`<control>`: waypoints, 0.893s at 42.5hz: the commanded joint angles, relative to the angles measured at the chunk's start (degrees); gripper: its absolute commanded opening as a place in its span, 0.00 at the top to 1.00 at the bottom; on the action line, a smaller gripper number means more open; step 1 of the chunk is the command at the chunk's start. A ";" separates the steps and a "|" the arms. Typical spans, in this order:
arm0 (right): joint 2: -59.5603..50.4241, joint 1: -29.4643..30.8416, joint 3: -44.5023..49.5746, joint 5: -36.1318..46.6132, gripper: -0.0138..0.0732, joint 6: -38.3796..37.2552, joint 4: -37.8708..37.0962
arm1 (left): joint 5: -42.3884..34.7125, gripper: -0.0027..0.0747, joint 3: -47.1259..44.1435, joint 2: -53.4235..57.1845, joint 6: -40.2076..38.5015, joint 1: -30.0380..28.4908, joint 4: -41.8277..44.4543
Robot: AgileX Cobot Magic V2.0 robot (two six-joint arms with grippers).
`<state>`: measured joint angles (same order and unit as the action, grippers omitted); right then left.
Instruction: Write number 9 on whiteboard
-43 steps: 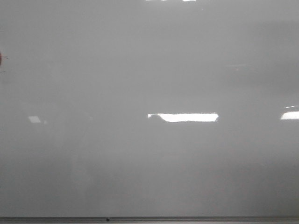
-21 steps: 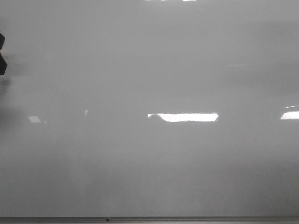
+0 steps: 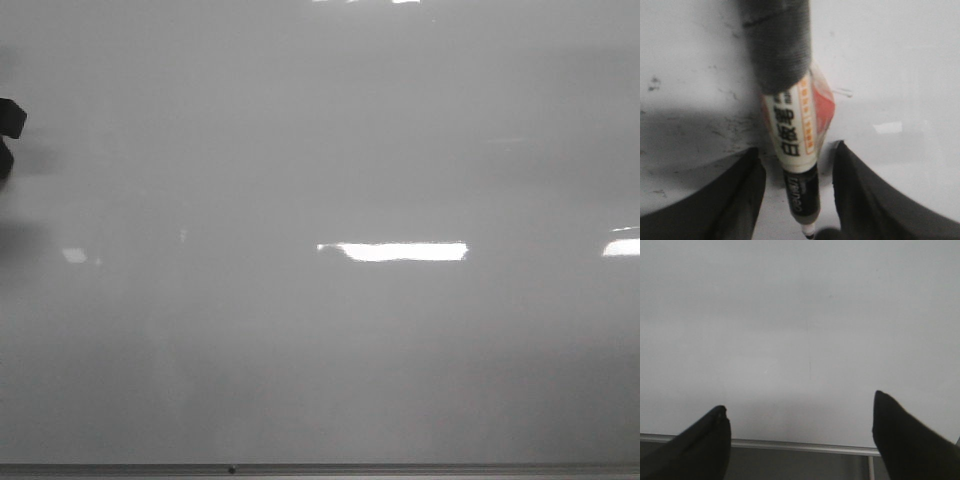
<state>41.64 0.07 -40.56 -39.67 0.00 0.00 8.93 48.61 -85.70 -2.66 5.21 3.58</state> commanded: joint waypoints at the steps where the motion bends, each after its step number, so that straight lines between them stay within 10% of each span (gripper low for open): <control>1: 0.15 0.22 -1.45 3.25 0.15 0.31 0.00 | -5.19 0.71 2.00 1.21 -0.45 0.33 0.13; 16: -0.44 0.22 -2.46 4.23 0.15 0.31 0.00 | 9.16 0.92 5.49 6.63 1.85 0.85 0.63; 38: 8.91 0.17 -11.77 -8.33 0.15 11.47 11.19 | 40.75 0.96 19.50 9.61 38.23 17.59 -11.35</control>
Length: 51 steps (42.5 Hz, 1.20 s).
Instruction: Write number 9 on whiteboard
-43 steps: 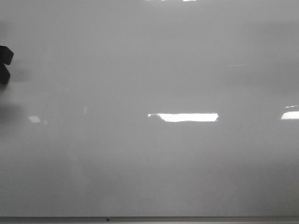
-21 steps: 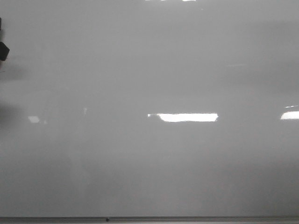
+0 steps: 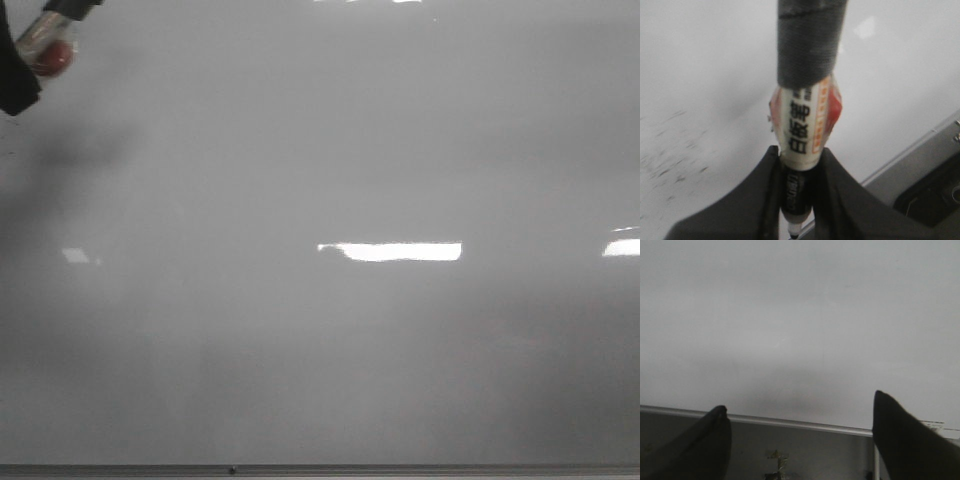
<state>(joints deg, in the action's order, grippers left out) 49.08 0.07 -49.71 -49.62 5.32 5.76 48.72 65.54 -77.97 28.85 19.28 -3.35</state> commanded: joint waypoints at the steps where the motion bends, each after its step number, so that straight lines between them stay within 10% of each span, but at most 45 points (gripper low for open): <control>1: 1.89 0.17 -2.67 1.41 0.15 8.05 7.00 | 1.52 0.96 2.55 1.87 7.48 4.52 -4.90; 11: 5.22 -4.11 -3.26 -0.62 0.15 28.67 19.89 | 3.16 0.96 2.58 1.87 11.61 15.15 -7.07; 22: 7.41 -22.62 -3.45 -0.87 0.15 42.26 21.20 | 3.31 0.96 2.58 1.87 13.36 25.28 -6.96; 34: 14.85 -37.32 -11.61 -0.94 0.15 42.73 21.27 | 3.35 0.96 2.58 1.87 14.51 30.96 -6.83; 51: 19.35 -39.87 -14.64 1.27 0.38 42.58 24.46 | 3.45 0.96 2.58 1.87 14.51 31.35 -6.83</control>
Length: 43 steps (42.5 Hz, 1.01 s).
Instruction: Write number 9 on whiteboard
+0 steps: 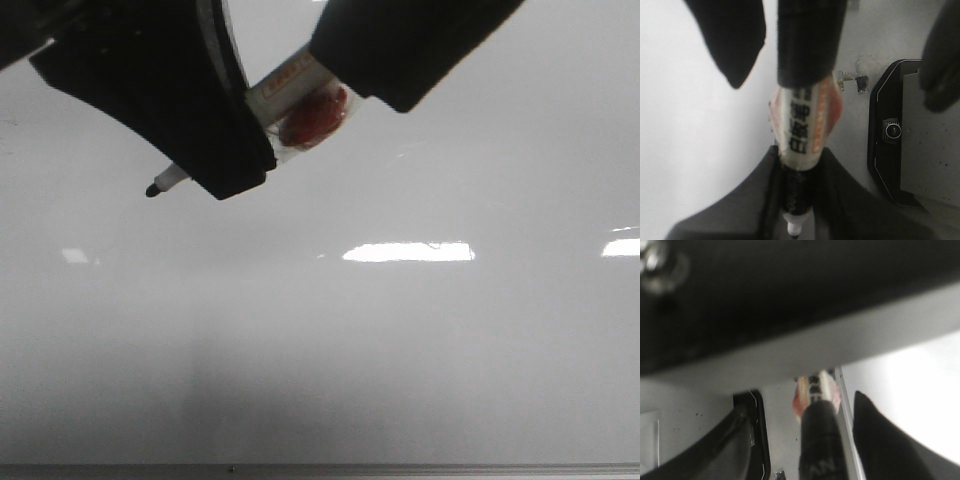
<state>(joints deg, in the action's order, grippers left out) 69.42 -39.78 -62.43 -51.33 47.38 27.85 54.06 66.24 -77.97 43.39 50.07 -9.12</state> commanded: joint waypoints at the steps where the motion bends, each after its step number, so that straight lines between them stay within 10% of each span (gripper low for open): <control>1: -0.99 -0.02 -1.92 3.03 0.41 0.52 2.37 | -1.89 0.96 1.89 1.87 -0.03 0.56 -1.06; 16: -0.99 -0.02 -1.87 1.35 0.74 0.52 1.78 | -1.89 0.91 1.89 1.87 -0.03 0.56 -1.06; 24: -0.99 -0.02 -1.87 1.45 0.88 0.52 1.78 | -2.59 0.60 1.89 1.87 -0.14 0.56 -1.06; 30: -1.11 0.45 -1.87 1.35 0.92 0.52 1.47 | -3.40 0.41 1.89 3.23 -0.68 0.44 -0.32; 43: -6.78 9.20 -1.04 -2.34 0.92 -14.05 -10.54 | -1.68 0.41 -0.87 14.02 -12.72 -7.04 4.02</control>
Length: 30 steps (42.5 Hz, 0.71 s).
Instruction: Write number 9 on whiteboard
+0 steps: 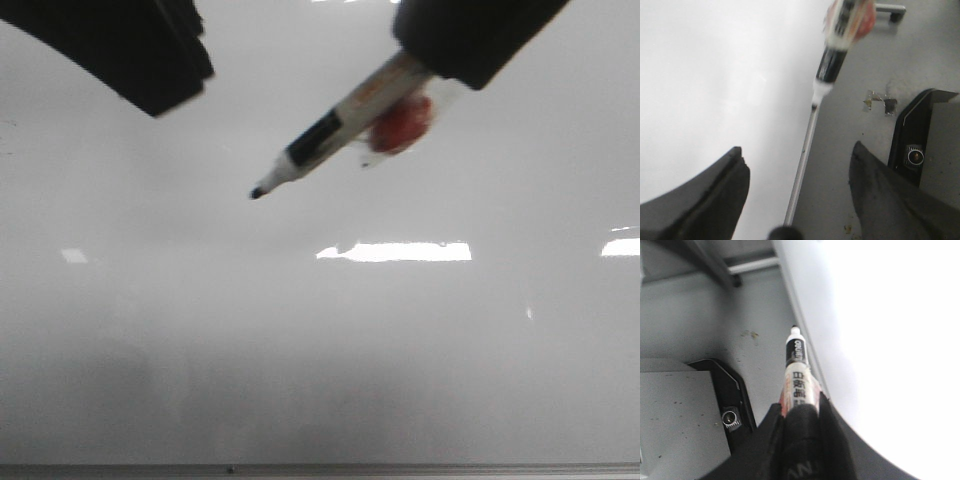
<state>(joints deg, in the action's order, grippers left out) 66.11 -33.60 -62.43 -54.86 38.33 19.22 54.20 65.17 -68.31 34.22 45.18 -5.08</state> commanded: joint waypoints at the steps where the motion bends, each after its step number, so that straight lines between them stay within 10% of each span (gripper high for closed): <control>1: -4.25 4.47 -0.56 1.67 0.92 -6.23 -2.20 | -1.95 0.41 -0.69 5.71 -4.36 -3.43 -0.02; 16: -20.82 14.54 18.35 25.09 0.92 -15.92 2.20 | -12.70 0.41 -15.86 21.66 -15.07 -21.07 -0.63; 30: -14.16 14.54 19.77 38.61 0.92 -15.87 3.27 | -14.41 0.41 -17.32 22.83 -15.07 -22.55 -0.90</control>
<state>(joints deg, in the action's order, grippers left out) 49.98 -19.49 -40.03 -23.74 22.47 21.20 43.95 46.21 -45.89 19.79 22.74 -5.06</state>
